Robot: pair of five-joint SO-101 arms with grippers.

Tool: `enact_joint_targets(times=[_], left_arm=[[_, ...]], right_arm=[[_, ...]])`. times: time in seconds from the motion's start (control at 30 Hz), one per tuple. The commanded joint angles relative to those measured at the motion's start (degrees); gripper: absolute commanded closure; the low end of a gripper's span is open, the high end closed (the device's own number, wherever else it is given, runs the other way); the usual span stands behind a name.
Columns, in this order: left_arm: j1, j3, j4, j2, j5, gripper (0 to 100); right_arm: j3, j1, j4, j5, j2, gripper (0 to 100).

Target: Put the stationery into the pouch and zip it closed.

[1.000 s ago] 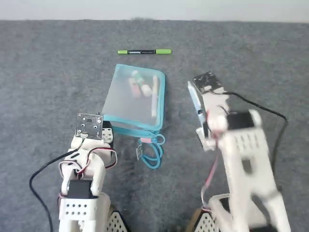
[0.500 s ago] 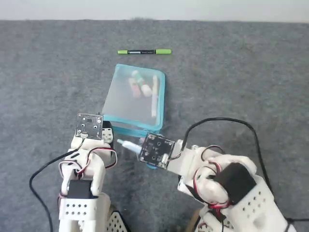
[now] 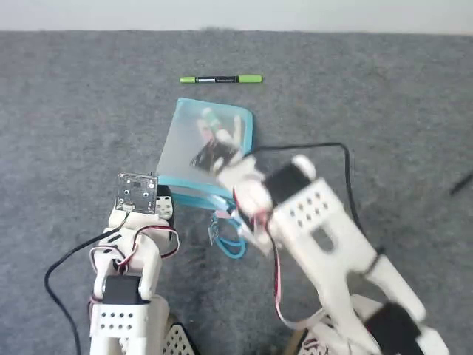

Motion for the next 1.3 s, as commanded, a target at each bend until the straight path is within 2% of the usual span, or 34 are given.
enact_joint_targets(times=[0.0, 0.27, 0.4, 0.5, 0.63, 0.7, 1.03, 1.27], left_arm=[[0.0, -1.5, -1.9, -0.8, 0.5, 99], [7.6, -0.8, -1.8, -0.8, 0.4, 99], [13.7, 0.5, -1.7, -0.8, -3.9, 99], [16.5, 1.1, -1.7, -0.8, -4.7, 99], [16.7, 1.1, -1.7, -0.9, -4.7, 99], [16.6, 1.0, -1.7, -0.9, -4.7, 99], [16.6, 0.9, -1.7, -0.9, -4.5, 99], [16.7, 0.9, -1.7, -0.9, -4.5, 99]], right_arm=[[-10.3, 3.9, -0.7, -3.4, 5.6, 99.1], [-33.0, 1.0, 6.6, -9.1, 22.9, 99.1], [-40.2, 0.1, 7.1, -11.1, 29.1, 98.4], [-43.0, 0.7, 7.1, -11.2, 30.9, 91.9], [-43.4, 1.1, 6.4, -10.9, 30.9, 75.1], [-43.7, 1.3, 6.2, -10.8, 30.9, 70.7], [-43.2, 2.3, 7.1, -7.9, 18.8, 70.1], [-28.7, 3.5, 6.6, -2.9, 6.8, 70.1]])
